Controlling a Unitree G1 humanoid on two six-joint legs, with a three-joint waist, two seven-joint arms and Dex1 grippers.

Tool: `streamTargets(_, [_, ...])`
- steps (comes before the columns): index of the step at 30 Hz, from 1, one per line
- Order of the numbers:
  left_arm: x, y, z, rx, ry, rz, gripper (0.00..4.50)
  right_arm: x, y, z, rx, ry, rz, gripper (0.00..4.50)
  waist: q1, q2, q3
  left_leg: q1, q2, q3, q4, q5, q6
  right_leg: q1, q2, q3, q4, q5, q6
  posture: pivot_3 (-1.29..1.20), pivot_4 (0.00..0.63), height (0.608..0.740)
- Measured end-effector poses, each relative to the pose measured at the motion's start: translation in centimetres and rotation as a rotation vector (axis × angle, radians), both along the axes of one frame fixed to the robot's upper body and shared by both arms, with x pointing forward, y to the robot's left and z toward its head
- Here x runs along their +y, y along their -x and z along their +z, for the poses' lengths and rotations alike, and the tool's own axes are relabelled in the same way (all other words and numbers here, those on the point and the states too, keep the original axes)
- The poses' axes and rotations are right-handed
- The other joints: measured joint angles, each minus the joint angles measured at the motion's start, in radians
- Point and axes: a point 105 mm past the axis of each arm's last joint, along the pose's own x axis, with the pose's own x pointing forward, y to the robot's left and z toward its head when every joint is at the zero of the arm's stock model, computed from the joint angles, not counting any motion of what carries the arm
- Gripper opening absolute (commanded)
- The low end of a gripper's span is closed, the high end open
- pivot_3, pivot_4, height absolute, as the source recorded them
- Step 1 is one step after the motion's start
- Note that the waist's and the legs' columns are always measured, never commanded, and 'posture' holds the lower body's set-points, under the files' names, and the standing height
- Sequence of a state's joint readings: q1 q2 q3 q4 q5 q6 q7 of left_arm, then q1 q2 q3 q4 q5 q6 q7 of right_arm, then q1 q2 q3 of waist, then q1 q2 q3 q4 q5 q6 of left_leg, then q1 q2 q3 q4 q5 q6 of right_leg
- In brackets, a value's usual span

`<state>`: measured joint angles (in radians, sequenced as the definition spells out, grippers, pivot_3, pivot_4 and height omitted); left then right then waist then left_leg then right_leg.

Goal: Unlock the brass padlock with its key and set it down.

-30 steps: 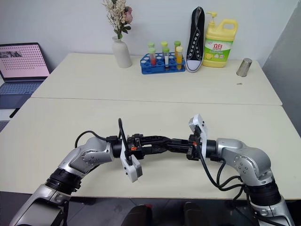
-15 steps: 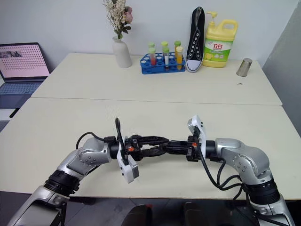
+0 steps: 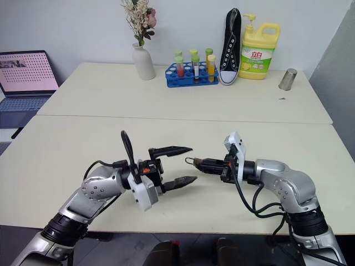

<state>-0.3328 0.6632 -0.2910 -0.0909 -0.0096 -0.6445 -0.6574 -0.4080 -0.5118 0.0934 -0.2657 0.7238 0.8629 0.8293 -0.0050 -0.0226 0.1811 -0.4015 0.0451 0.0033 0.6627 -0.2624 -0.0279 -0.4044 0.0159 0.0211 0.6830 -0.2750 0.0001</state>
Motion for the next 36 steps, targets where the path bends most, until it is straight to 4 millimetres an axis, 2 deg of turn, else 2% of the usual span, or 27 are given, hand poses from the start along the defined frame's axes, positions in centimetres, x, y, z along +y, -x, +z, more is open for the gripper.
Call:
streamTargets(6, [2.4, -3.4, 1.2, 0.297, 0.188, 0.178, 1.63, -0.9, -0.2, 0.4, -0.022, 0.018, -0.024, 0.13, 0.0, 0.0, 0.0, 0.0, 0.0, -0.001, 0.0, 0.0, 0.0, 0.0, 0.0, -0.001, 0.0, 0.0, 0.0, 0.0, 0.15, 0.74])
streamTargets(8, [2.8, -4.4, 1.1, 0.428, 0.213, 0.204, 0.97, -0.7, -0.1, 0.6, -0.032, 0.016, -0.016, 0.13, -0.001, 0.0, 0.0, 0.0, 0.0, -0.001, 0.0, 0.0, 0.0, 0.0, 0.001, 0.0, 0.0, 0.0, 0.0, 0.0, 0.15, 0.74])
streamTargets(11, [3.1, -4.8, 0.1, 0.563, 0.213, 0.217, 0.05, -0.6, 0.1, 0.7, -0.041, 0.016, -0.01, 0.13, -0.004, 0.0, 0.0, 0.0, 0.0, -0.001, 0.0, 0.0, 0.0, 0.0, 0.001, 0.0, 0.0, 0.0, 0.0, 0.0, 0.15, 0.74])
streamTargets(16, [2.2, -4.4, -1.5, 0.797, 0.22, 0.143, 0.0, -0.4, 0.5, 1.1, -0.056, 0.012, 0.008, 0.13, -0.003, 0.0, 0.0, 0.0, -0.001, -0.001, 0.0, 0.0, 0.0, 0.0, 0.001, 0.0, 0.0, 0.0, 0.0, 0.0, 0.15, 0.74])
streamTargets(21, [0.7, -3.8, -2.4, 0.893, 0.214, 0.085, 0.0, -0.3, 0.7, 1.2, -0.059, 0.006, 0.015, 0.13, -0.003, 0.0, 0.0, 0.0, -0.001, -0.001, 0.0, 0.0, 0.0, 0.0, 0.001, 0.0, 0.0, 0.0, 0.0, 0.0, 0.15, 0.74])
streamTargets(24, [0.0, -3.6, -2.6, 0.911, 0.219, 0.06, 0.0, -0.3, 0.8, 1.2, -0.058, 0.004, 0.016, 0.13, -0.003, 0.0, 0.0, 0.0, -0.001, -0.001, 0.0, 0.0, 0.0, 0.0, 0.001, 0.0, 0.0, 0.0, 0.0, 0.0, 0.15, 0.74])
streamTargets(36, [-0.6, -2.1, -2.1, 0.942, 0.171, 0.022, 0.0, -0.4, 0.8, 1.2, -0.057, -0.002, 0.018, 0.13, -0.003, 0.0, 0.0, 0.0, -0.001, -0.002, 0.0, 0.0, 0.0, 0.0, 0.001, 0.001, 0.0, 0.0, 0.0, 0.0, 0.15, 0.74])
